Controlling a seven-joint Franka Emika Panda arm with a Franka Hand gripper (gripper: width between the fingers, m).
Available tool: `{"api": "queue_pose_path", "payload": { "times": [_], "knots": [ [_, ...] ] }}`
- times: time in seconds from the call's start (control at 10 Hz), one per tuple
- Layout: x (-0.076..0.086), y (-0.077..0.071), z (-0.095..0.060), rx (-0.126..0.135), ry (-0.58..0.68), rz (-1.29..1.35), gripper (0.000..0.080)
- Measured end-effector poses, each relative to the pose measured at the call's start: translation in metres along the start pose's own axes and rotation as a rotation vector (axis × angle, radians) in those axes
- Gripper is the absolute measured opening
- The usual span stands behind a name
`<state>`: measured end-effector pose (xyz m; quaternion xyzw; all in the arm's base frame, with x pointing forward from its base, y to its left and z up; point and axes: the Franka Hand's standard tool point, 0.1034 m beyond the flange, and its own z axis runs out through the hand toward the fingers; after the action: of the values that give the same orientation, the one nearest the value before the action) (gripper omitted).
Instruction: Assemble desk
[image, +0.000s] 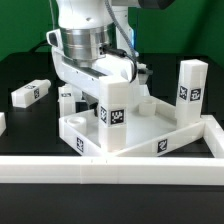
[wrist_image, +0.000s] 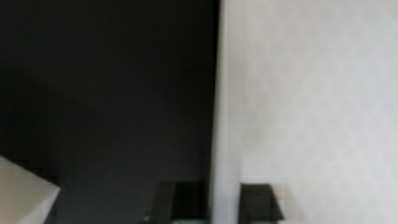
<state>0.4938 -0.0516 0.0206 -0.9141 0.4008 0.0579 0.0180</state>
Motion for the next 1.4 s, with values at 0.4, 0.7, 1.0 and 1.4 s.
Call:
{"api": "queue_pose_path", "payload": {
  "times": [0.4, 0.7, 1.0, 1.4],
  "knots": [
    [0.007, -0.008, -0.005, -0.002, 0.016, -0.368, 0.0065],
    [0.01, -0.01, -0.006, -0.01, 0.022, -0.596, 0.0061],
    [0.011, -0.009, -0.006, -0.017, 0.021, -0.786, 0.0061],
    [0.018, -0.03, -0.007, -0.06, 0.043, -1.074, 0.0061]
  ]
}}
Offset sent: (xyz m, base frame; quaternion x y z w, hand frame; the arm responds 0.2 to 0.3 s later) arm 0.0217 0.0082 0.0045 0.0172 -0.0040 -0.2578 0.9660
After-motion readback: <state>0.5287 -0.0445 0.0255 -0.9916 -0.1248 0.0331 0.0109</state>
